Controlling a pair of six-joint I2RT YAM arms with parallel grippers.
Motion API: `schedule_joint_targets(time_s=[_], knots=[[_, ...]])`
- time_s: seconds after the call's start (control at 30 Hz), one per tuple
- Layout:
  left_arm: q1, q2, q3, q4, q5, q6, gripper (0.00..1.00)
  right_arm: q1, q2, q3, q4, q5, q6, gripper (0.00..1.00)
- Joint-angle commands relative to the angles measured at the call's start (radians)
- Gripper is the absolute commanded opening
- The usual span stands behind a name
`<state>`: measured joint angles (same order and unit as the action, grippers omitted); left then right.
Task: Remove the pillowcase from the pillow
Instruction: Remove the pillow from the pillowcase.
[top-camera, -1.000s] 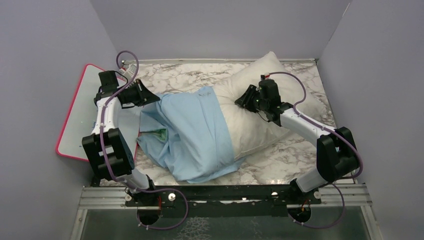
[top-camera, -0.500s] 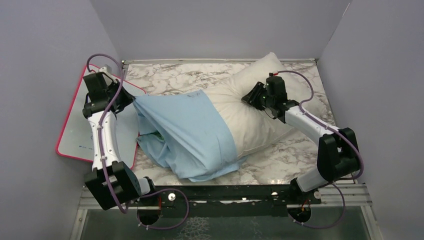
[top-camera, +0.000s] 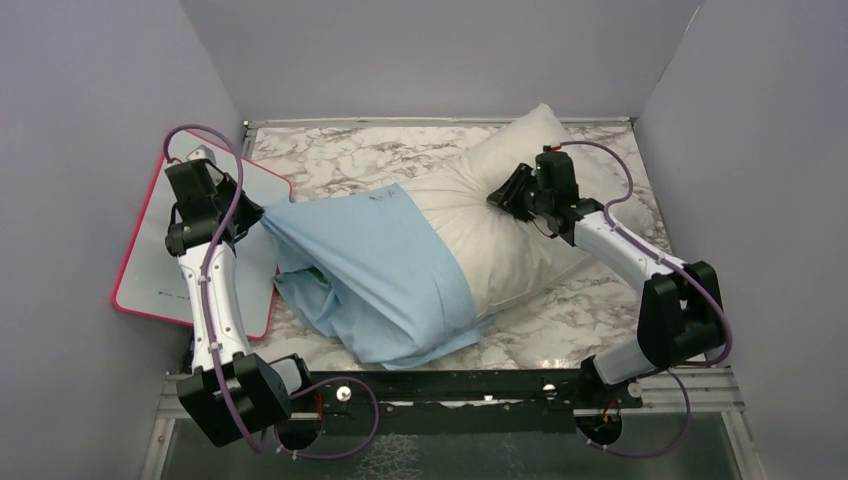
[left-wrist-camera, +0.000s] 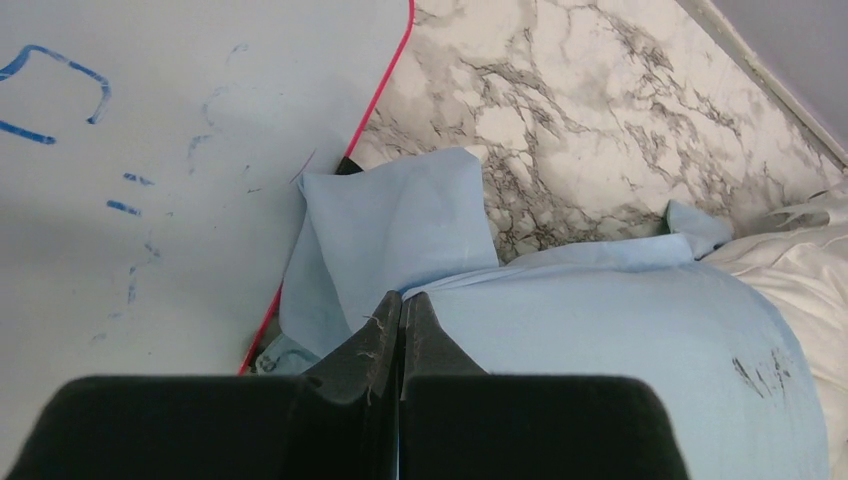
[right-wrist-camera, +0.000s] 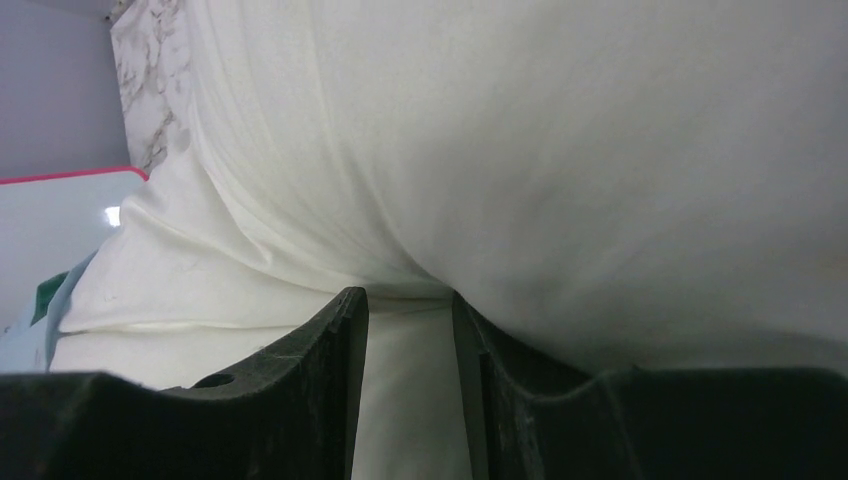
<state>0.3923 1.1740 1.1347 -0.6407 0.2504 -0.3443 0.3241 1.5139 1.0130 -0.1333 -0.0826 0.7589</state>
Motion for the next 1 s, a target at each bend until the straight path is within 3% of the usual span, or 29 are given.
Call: schedule_joint_targets(time_s=[0.0,0.13,0.23,0.33,0.37,0.43,0.53,0.77,0.97], knots=[[0.036,-0.091,0.034,0.041,-0.205,0.0,0.0,-0.067,0.044,-0.066,-0.358,0.225,-0.08,0.44],[0.036,-0.053,0.04,0.078,0.121,0.071,0.03,-0.067,-0.011,-0.062,-0.325,0.106,-0.133,0.45],[0.03,-0.003,0.048,0.074,0.307,0.081,0.34,-0.067,-0.093,-0.062,-0.306,-0.034,-0.181,0.49],[0.002,-0.036,0.048,0.074,0.263,0.083,0.55,-0.068,-0.198,-0.059,-0.31,-0.144,-0.227,0.54],[-0.051,-0.092,0.069,0.065,0.266,0.078,0.73,-0.068,-0.339,-0.059,-0.377,-0.184,-0.244,0.65],[-0.102,-0.105,0.075,0.06,0.277,0.065,0.75,-0.067,-0.412,-0.08,-0.411,-0.164,-0.228,0.75],[-0.235,-0.12,0.081,0.058,0.25,0.046,0.75,-0.068,-0.525,-0.12,-0.454,-0.155,-0.192,0.8],[-0.553,-0.154,0.026,0.065,0.126,-0.015,0.76,-0.067,-0.778,-0.277,-0.51,-0.205,-0.104,0.87],[-0.78,-0.213,-0.06,0.069,0.044,-0.063,0.75,-0.067,-0.875,-0.405,-0.509,-0.262,-0.032,0.92]])
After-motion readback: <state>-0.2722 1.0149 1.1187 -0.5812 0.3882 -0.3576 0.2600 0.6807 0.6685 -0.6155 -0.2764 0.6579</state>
